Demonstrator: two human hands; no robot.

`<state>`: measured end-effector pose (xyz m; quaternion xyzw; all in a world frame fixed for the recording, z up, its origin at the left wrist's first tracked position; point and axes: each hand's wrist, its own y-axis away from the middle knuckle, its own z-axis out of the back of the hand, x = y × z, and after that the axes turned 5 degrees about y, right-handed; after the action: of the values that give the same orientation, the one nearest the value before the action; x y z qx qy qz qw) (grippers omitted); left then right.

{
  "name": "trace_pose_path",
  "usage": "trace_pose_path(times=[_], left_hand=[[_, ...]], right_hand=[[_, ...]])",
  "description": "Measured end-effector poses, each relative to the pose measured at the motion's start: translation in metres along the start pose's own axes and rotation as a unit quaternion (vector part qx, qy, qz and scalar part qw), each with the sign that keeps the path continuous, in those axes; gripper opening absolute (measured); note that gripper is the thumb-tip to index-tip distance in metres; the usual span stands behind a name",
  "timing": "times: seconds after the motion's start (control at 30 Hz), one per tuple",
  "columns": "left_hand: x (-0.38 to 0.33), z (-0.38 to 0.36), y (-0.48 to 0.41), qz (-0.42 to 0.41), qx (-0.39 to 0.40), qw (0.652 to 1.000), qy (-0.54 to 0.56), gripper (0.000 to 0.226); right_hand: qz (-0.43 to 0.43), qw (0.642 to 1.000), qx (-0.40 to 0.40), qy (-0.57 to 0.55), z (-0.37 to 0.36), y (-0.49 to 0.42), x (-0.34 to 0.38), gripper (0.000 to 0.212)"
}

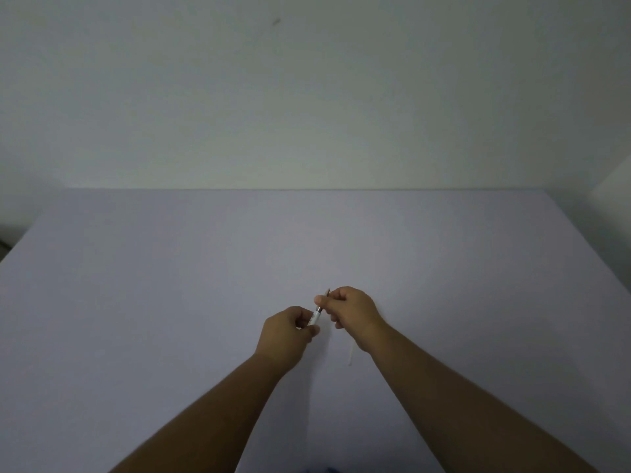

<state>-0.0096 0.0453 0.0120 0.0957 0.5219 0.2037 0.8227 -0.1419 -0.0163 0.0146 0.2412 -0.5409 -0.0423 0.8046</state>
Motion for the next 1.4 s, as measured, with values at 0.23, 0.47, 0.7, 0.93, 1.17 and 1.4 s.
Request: trace_pose_path(times=[0.23, 0.47, 0.7, 0.93, 1.17, 1.4], left_hand=[[-0.006, 0.003, 0.001, 0.011, -0.01, 1.0, 0.008, 0.021], [-0.007, 0.004, 0.006, 0.015, -0.002, 1.0, 0.009, 0.013], [-0.012, 0.003, 0.008, 0.011, 0.003, 1.0, 0.005, 0.006], [-0.014, 0.001, 0.009, 0.014, 0.005, 1.0, 0.0, 0.008], [-0.016, 0.001, 0.01, 0.012, -0.003, 1.0, -0.009, 0.008], [-0.018, 0.002, 0.01, 0.014, -0.007, 1.0, -0.015, 0.009]], right_hand=[[0.007, 0.998, 0.033, -0.055, 0.0, 0.003, 0.004, 0.008], [-0.013, 0.999, 0.04, -0.03, 0.001, 0.005, 0.006, 0.017], [-0.03, 0.999, 0.022, 0.018, 0.001, 0.008, 0.01, 0.034], [-0.04, 0.998, 0.037, 0.024, 0.007, 0.01, 0.014, 0.026], [-0.038, 0.998, 0.054, 0.013, 0.013, 0.01, 0.015, 0.021], [-0.03, 0.996, 0.074, -0.037, 0.011, 0.014, 0.015, 0.014]])
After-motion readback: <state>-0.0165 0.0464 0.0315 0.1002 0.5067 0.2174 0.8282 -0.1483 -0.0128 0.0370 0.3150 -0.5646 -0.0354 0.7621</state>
